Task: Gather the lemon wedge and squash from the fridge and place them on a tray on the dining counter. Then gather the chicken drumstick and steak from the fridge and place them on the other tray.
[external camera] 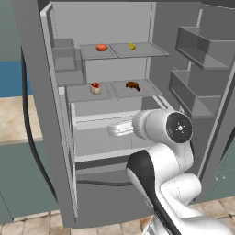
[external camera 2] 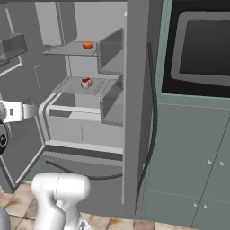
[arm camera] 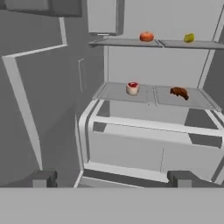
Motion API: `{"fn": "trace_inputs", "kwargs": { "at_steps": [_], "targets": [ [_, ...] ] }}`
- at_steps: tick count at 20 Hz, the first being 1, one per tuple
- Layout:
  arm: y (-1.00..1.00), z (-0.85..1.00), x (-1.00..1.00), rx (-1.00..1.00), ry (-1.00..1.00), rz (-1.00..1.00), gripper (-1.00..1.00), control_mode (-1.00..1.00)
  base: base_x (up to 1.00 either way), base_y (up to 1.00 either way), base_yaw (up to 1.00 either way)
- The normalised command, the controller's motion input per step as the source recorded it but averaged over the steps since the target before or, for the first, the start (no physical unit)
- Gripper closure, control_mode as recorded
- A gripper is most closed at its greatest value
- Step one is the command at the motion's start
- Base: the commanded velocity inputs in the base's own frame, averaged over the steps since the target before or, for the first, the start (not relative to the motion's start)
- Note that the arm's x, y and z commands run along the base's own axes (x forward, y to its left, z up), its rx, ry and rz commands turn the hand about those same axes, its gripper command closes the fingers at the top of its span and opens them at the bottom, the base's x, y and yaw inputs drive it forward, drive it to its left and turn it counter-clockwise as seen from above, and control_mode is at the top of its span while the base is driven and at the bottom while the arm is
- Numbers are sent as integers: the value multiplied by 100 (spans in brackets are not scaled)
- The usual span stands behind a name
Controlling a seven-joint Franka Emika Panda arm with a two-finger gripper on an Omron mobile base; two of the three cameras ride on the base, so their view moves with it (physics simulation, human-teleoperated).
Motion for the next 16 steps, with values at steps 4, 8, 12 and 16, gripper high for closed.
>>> {"fn": "trace_inputs", "kwargs": {
  "at_steps": [4,8,12,16],
  "targets": [
    [12,12,4,-15,-6,-15,-100,-100,0,0,0],
    [2,5,0,-14,-6,-12,-100,-100,0,0,0],
    [0,0,0,-10,-5,-11,-100,-100,0,0,0],
    [0,0,0,-7,-1,-9,-100,-100,0,0,0]
  ]
}}
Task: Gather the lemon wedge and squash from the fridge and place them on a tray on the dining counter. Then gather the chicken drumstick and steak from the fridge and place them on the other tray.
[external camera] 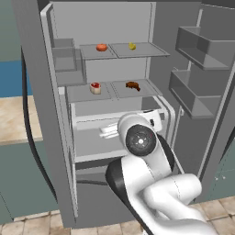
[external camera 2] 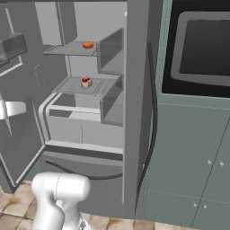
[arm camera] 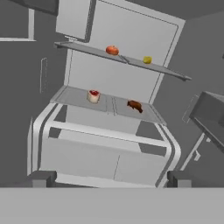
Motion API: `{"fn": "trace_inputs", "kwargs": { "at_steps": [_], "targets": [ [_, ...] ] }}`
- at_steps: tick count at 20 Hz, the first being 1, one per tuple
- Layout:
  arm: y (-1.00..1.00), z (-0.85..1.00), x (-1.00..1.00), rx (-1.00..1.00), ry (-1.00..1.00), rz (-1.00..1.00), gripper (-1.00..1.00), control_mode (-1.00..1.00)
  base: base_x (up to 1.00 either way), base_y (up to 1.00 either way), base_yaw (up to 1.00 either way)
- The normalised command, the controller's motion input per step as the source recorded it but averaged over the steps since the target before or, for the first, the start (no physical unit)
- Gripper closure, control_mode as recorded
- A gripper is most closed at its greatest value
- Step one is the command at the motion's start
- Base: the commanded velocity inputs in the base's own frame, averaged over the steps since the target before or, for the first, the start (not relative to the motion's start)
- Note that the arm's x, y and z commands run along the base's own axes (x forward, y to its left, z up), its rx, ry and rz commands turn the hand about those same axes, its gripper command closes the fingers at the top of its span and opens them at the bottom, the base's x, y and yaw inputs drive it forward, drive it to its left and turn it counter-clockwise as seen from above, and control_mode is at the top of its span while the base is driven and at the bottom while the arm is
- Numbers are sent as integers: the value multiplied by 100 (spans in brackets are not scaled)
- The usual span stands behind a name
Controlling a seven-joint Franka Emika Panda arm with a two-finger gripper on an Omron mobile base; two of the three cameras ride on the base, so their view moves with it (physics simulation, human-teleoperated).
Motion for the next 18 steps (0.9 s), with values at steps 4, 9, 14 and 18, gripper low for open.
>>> {"fn": "trace_inputs", "kwargs": {
  "at_steps": [4,9,14,18],
  "targets": [
    [0,0,0,-6,0,-8,-100,-100,0,0,0],
    [0,0,0,-7,-1,-7,-100,-100,0,0,0],
    [-17,0,0,-2,-2,-2,-100,-100,0,0,0],
    [-5,-4,8,0,-6,1,-100,-100,0,0,0]
  ]
}}
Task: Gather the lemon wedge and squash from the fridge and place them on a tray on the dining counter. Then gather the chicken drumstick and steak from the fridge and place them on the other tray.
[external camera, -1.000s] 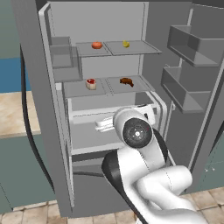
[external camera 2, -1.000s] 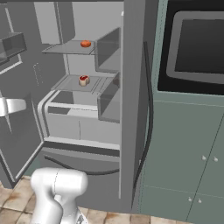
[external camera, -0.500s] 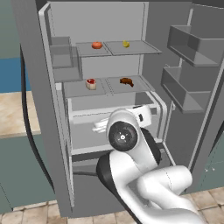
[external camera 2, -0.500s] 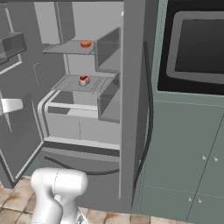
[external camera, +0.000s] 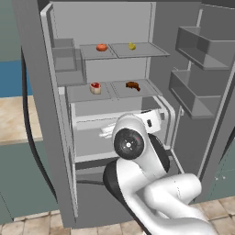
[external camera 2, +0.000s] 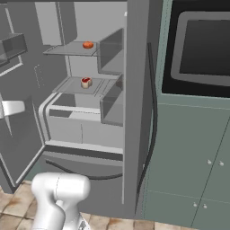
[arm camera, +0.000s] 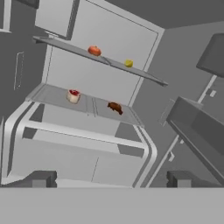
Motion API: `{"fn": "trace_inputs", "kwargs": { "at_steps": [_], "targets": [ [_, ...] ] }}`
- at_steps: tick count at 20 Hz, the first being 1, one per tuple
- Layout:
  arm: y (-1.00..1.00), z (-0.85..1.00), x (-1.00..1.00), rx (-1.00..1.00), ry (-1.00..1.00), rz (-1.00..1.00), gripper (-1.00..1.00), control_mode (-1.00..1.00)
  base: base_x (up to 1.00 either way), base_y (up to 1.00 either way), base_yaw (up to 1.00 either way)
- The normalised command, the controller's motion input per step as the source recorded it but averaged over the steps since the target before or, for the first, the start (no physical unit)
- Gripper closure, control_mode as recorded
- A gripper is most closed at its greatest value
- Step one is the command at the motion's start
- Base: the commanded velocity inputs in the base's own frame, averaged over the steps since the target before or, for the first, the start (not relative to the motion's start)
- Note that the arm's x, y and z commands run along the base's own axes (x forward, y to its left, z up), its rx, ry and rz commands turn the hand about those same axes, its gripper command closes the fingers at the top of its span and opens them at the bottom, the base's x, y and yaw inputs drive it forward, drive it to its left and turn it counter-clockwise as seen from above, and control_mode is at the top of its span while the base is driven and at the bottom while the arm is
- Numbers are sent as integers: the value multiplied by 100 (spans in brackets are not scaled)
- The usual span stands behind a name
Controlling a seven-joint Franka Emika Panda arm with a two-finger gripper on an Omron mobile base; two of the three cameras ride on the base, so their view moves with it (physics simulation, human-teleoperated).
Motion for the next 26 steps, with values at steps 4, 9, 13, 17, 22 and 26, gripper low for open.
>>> {"fn": "trace_inputs", "kwargs": {
  "at_steps": [4,9,13,17,22,26],
  "targets": [
    [0,0,2,0,0,0,-100,-100,0,0,0],
    [-3,0,0,0,0,0,-100,-100,0,0,0],
    [-1,0,0,0,-2,0,-100,100,12,0,0],
    [0,0,0,0,0,0,-100,100,55,0,0],
    [0,0,0,0,0,0,-100,100,53,0,0],
    [0,0,0,0,0,0,-100,100,54,0,-4]
  ]
}}
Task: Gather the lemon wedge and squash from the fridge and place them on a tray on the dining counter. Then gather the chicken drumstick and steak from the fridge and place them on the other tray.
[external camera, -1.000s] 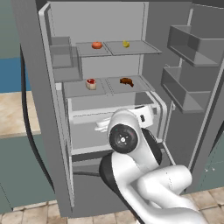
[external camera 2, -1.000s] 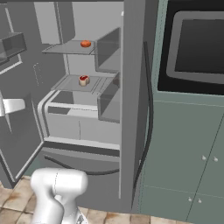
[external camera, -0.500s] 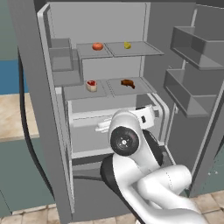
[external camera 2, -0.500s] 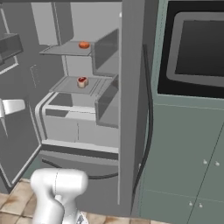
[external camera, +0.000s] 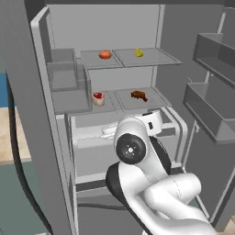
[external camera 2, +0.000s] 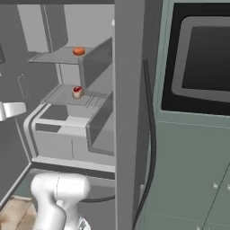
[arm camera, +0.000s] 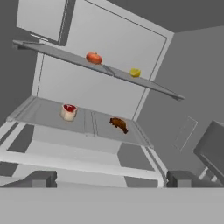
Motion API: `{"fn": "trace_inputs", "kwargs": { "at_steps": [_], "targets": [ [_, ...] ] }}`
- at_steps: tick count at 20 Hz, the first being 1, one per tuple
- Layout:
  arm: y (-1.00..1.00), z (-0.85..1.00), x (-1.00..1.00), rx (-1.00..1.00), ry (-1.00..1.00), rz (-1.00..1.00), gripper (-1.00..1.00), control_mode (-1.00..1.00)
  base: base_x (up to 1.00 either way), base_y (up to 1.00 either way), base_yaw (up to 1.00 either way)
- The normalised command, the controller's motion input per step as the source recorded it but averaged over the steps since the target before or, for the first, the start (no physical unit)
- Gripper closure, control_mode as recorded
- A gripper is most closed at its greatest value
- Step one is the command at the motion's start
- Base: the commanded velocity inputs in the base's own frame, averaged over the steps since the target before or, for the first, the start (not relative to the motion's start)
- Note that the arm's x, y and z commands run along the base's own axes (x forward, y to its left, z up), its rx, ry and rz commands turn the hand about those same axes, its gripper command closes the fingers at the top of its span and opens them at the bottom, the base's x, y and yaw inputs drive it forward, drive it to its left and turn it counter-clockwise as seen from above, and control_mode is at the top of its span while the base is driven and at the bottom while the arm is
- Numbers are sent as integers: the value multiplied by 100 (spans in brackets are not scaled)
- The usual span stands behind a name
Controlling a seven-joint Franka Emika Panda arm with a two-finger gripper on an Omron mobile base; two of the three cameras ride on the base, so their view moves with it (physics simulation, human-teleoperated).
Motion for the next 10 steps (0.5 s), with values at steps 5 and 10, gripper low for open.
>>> {"fn": "trace_inputs", "kwargs": {
  "at_steps": [5,10],
  "targets": [
    [0,0,0,0,0,0,-100,100,52,0,-15],
    [0,0,0,0,0,0,-100,100,55,12,-19]
  ]
}}
